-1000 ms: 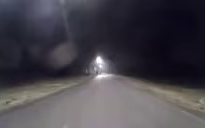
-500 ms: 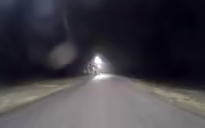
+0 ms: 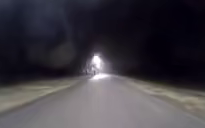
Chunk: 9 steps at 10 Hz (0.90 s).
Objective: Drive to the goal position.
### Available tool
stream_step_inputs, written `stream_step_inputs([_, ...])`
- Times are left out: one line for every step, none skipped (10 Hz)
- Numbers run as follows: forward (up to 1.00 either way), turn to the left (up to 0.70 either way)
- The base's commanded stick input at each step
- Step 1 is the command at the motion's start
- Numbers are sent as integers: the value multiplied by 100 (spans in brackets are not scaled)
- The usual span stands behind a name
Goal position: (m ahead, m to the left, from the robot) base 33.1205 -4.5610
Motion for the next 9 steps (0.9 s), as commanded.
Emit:
stream_step_inputs([100, 4])
stream_step_inputs([100, 4])
stream_step_inputs([100, 5])
stream_step_inputs([100, 7])
stream_step_inputs([100, 11])
stream_step_inputs([100, 11])
stream_step_inputs([100, 11])
stream_step_inputs([100, 11])
stream_step_inputs([100, 11])
